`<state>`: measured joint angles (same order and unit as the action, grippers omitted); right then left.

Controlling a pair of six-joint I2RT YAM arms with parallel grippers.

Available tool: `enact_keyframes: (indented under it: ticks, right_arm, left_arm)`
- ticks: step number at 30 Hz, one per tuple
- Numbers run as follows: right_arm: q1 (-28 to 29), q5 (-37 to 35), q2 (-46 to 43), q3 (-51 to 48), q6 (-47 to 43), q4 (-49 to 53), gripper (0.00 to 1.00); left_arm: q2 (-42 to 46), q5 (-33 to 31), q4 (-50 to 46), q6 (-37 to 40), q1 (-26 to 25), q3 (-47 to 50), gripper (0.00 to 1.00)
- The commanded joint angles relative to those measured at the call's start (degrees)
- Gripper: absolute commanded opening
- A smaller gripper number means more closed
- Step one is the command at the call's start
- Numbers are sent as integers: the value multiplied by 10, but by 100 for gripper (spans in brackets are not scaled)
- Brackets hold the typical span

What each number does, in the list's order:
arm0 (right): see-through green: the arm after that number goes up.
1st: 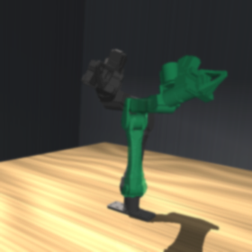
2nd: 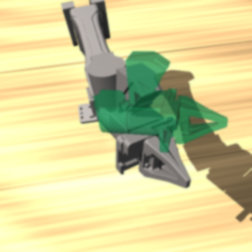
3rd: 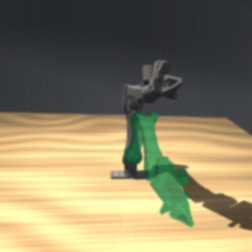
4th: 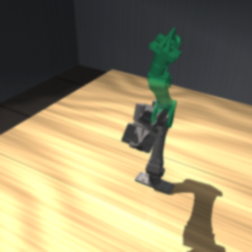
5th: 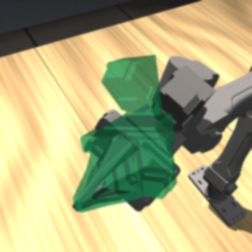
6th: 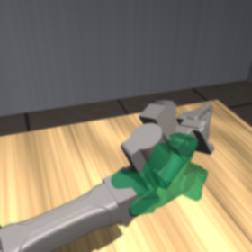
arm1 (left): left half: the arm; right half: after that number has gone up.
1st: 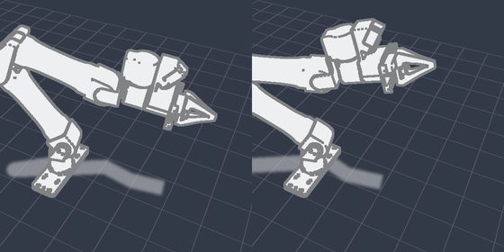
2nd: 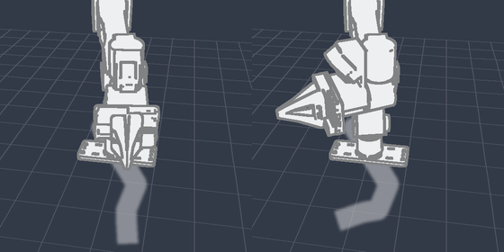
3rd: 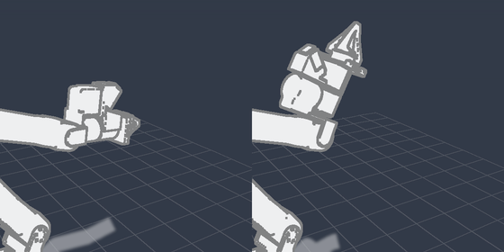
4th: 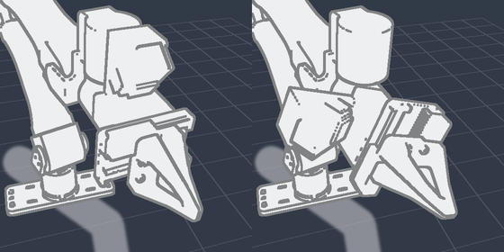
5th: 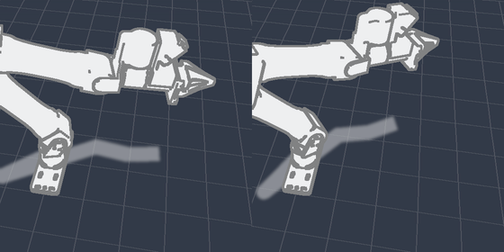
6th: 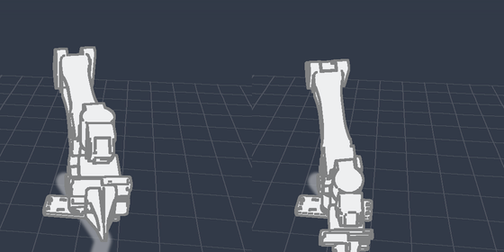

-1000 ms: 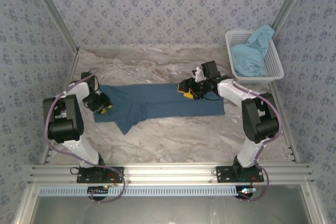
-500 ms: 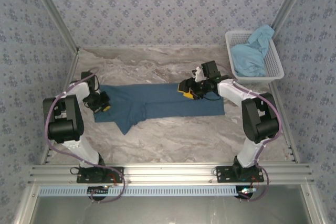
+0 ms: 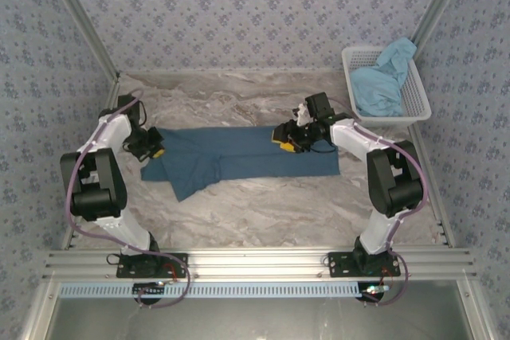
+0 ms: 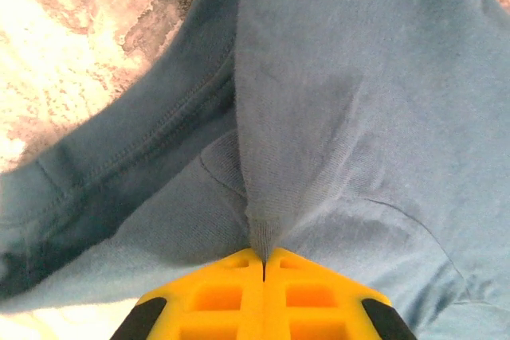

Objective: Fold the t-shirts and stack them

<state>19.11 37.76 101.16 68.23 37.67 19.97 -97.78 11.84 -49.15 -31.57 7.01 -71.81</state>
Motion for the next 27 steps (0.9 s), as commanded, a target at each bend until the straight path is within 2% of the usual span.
enact_keyframes:
  ticks: [1, 4, 9, 14, 18, 21, 27]
  right_arm:
    - [-9, -54, 21, 35, -11, 75, 47]
    - [-13, -104, 51, 62, -41, 136, 45]
    - [-13, -112, 79, 80, -45, 156, 43]
    - [-9, -115, 69, 75, -45, 153, 43]
    - [-8, -111, 63, 67, -47, 152, 43]
    - [-7, -110, 54, 59, -48, 151, 43]
    - [-7, -109, 45, 47, -48, 151, 43]
  left_arm:
    - [-6, -10, -64, -10, -1, -39, 0]
    - [-27, -5, -96, -12, -1, -71, 0]
    - [-65, -16, -136, 7, -7, -97, 0]
    - [-86, -51, -99, 20, -7, -64, 1]
    - [-100, -56, -54, 25, -7, -58, 12]
    - [-101, -46, -31, 22, -8, -57, 17]
    - [-101, -35, -29, 24, -12, -59, 17]
